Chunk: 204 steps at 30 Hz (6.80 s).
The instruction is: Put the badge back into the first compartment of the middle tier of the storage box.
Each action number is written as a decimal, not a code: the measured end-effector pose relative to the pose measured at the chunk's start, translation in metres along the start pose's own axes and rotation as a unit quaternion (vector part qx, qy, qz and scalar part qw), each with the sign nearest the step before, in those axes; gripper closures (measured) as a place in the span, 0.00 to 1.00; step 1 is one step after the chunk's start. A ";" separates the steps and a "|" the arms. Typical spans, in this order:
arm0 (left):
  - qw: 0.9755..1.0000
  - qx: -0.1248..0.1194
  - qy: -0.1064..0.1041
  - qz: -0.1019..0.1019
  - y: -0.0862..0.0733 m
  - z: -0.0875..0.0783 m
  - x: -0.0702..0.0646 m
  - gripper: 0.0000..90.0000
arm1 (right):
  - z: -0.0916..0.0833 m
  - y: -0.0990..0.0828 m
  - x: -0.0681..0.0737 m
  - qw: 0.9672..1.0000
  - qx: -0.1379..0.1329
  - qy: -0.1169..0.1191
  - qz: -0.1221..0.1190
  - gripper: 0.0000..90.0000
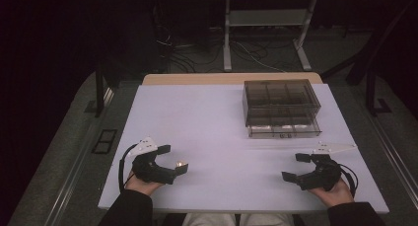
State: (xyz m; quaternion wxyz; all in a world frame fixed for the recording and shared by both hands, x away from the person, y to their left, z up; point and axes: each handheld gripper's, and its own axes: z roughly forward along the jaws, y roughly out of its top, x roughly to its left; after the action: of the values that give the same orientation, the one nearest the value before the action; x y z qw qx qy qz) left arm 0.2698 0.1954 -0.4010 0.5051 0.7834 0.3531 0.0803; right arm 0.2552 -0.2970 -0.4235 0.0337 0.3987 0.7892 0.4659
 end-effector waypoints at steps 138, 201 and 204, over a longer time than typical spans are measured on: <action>0.972 0.222 -0.073 -0.007 0.011 0.037 0.045 0.95 | 0.004 -0.003 -0.004 1.000 0.012 0.003 0.000 0.00; 0.985 0.148 -0.086 0.037 0.091 0.046 0.025 0.95 | 0.002 -0.003 -0.003 1.000 -0.001 0.005 0.003 0.00; 0.984 0.150 -0.087 0.041 0.095 0.048 0.024 0.95 | 0.002 -0.003 -0.003 1.000 -0.002 0.006 0.001 0.00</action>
State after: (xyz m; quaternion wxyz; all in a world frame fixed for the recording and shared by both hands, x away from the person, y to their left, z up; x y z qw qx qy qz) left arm 0.3557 0.1523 -0.3490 0.4072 0.8681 0.2831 -0.0211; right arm 0.2564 -0.2986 -0.4281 0.0294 0.3972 0.7879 0.4696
